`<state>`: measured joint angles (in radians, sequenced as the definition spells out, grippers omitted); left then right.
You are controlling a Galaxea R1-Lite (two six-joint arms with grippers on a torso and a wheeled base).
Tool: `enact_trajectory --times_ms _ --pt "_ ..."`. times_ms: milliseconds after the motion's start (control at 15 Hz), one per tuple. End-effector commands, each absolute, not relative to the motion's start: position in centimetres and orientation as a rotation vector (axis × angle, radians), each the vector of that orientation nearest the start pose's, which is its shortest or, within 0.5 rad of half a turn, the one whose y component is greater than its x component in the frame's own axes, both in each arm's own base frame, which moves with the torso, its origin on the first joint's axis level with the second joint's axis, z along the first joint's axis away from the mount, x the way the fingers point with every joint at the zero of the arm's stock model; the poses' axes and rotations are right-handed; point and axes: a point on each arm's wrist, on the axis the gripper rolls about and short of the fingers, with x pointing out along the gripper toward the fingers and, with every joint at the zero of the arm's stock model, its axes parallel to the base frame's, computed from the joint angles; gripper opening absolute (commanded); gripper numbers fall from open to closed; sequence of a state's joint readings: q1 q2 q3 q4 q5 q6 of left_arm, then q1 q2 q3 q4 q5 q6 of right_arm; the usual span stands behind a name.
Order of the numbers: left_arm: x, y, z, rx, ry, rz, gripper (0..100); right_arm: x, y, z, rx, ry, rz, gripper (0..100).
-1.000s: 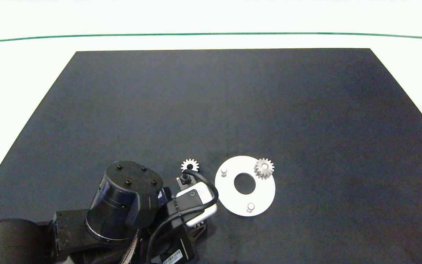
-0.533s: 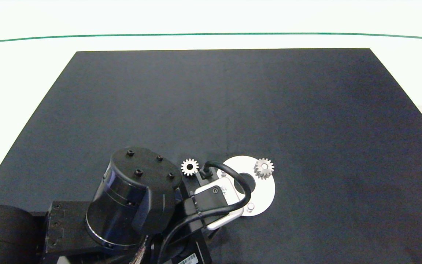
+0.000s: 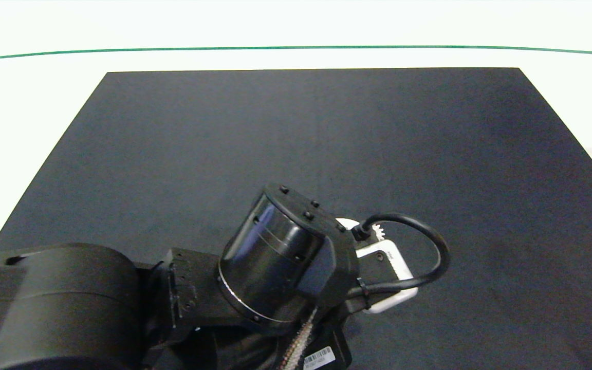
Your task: Install three planetary gears onto the carrier pins
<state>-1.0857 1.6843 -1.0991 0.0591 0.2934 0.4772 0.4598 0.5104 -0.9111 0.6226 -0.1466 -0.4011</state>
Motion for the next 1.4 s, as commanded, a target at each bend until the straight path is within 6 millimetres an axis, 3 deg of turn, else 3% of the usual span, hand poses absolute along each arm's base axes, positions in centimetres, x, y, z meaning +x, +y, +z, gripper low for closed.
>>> enact_trajectory --times_ms 67,600,800,1400 --pt "14.8 -29.3 19.2 0.898 0.335 -0.917 10 -2.7 -1.7 26.7 -0.461 0.135 0.349 100" --pt "14.6 -30.5 20.3 0.938 0.367 -0.939 10 -2.6 -1.7 26.8 -0.462 0.136 0.35 100" --pt "15.5 -31.2 20.8 0.924 0.356 -0.923 10 -2.6 -1.7 26.8 -0.461 0.133 0.348 100" --pt "16.4 -32.3 20.1 0.941 0.361 -0.92 10 -2.7 -1.7 26.9 -0.46 0.131 0.351 100"
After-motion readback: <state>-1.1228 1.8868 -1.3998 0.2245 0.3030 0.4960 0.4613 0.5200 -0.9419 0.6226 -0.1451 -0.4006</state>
